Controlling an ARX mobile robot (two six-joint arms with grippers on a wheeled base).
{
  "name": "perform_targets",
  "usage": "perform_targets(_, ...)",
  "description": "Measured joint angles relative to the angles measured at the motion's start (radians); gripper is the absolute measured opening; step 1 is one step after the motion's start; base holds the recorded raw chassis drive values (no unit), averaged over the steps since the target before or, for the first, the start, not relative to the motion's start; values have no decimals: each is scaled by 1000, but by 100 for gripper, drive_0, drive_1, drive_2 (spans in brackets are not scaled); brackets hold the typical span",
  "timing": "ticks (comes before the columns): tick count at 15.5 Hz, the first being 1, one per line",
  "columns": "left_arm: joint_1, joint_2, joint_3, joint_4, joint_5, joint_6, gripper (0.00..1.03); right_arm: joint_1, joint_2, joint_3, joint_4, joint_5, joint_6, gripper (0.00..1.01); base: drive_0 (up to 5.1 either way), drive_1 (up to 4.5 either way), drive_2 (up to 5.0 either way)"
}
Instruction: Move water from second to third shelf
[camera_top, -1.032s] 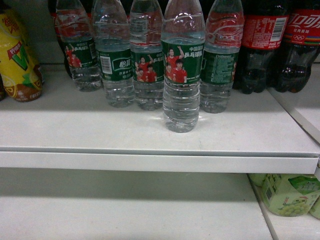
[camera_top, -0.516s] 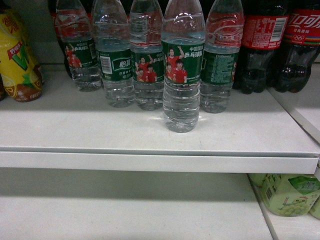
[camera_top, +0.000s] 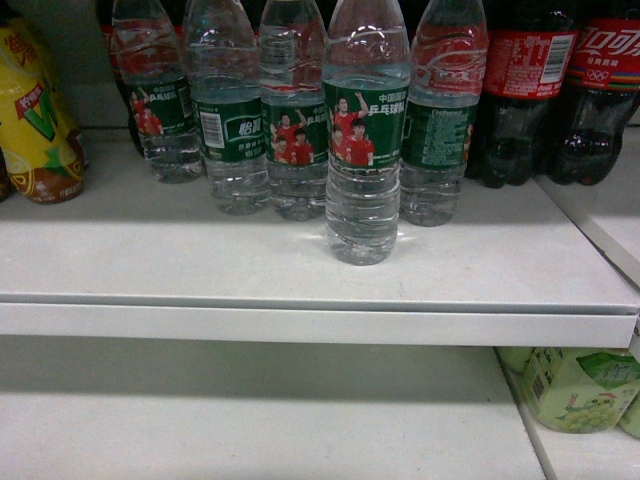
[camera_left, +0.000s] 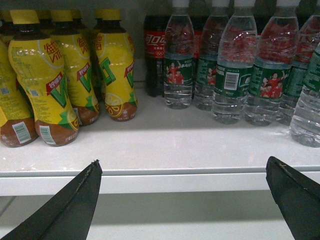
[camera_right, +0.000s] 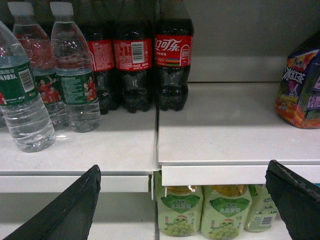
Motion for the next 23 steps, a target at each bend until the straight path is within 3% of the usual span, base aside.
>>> perform_targets(2,0,0,0,0,0,0,98,0,0,0,0,0,0,98,0,0,0)
perform_targets(3,0,0,0,0,0,0,98,-31,19,1,1,-80,25,98,0,0,0)
perform_targets(4,0,0,0,0,0,0,98,-84,110,8,74,-169,54,98,0,0,0)
perform_targets(5,0,0,0,-1,0,0,98,-123,212,30,168,-224,64,98,0,0,0)
perform_targets(8,0,0,0,0,0,0,98,-231,503,194,412,-324,65,98,0,0,0)
perform_targets(10,0,0,0,0,0,0,98,-235,628,306,458,-369,64,98,0,0,0)
perform_targets(11,0,0,0,0,0,0,98,-221,662,340,475,-365,56,98,0,0,0)
perform_targets(13,0,0,0,0,0,0,98,-142,719,349,509,-334,28,98,0,0,0)
perform_targets(14,0,0,0,0,0,0,98,-75,759,336,534,-305,15,98,0,0,0)
perform_targets(18,0,0,0,0,0,0,98,270,991,282,718,-148,-16,98,0,0,0)
perform_targets(20,0,0,0,0,0,0,98,415,1170,306,812,-103,-26,98,0,0,0)
perform_targets(23,0,0,0,0,0,0,98,500,1392,419,866,-84,-21,98,0,0,0)
